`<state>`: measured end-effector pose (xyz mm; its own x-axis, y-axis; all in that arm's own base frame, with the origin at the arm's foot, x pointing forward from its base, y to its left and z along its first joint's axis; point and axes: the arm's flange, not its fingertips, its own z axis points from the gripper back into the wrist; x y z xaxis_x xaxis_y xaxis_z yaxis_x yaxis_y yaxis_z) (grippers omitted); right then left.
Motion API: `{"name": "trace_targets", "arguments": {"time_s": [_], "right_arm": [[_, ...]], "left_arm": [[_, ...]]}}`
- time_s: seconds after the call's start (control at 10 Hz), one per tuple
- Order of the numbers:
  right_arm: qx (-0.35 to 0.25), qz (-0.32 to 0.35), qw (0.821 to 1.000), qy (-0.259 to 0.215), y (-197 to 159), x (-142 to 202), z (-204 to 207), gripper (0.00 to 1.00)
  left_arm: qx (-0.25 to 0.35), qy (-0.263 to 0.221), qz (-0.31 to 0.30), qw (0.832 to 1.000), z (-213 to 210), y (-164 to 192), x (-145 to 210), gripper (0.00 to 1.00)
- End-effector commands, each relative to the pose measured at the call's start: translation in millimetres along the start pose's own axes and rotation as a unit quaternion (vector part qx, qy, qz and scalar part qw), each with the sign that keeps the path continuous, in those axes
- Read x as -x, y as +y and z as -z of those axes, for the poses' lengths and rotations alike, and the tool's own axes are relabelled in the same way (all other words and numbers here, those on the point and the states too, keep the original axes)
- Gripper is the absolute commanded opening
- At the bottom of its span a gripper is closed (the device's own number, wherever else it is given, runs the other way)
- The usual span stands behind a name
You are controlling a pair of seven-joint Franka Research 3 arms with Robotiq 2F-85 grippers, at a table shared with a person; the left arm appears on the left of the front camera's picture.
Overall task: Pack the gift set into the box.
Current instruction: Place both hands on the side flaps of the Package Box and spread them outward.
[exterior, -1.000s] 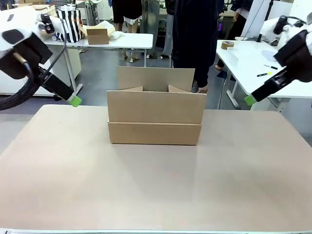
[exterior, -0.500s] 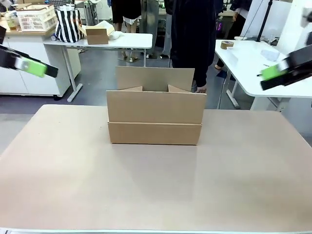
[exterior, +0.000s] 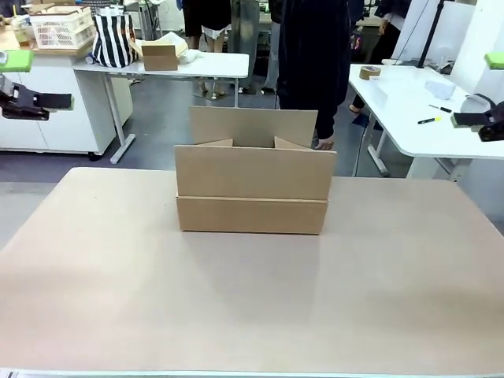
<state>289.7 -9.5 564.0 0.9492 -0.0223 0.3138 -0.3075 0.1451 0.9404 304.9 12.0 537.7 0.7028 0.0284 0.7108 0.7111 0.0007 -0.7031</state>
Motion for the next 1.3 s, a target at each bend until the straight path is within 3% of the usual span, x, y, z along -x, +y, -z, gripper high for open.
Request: {"name": "trace_targets", "arguments": {"time_s": [0.0, 0.8, 1.0, 1.2], "right_arm": [[0.022, -0.056, 0.998, 0.013, 17.1, 8.3, 4.9, 1.0], [0.022, -0.056, 0.998, 0.013, 17.1, 8.3, 4.9, 1.0], [0.022, -0.056, 0.998, 0.013, 17.1, 8.3, 4.9, 1.0], [0.022, -0.056, 0.998, 0.013, 17.1, 8.3, 4.9, 1.0]], "left_arm": [[0.011, 0.019, 0.043, 0.999, 6.0, -12.9, -1.2, 1.0], [0.0, 0.027, 0.03, 0.999, 3.0, -13.3, 2.3, 1.0], [-0.116, 0.066, -0.047, 0.99, 49.3, -10.9, -53.4, 1.0], [-0.224, 0.131, -0.074, 0.963, 116.8, 3.9, -110.7, 1.0]]}}
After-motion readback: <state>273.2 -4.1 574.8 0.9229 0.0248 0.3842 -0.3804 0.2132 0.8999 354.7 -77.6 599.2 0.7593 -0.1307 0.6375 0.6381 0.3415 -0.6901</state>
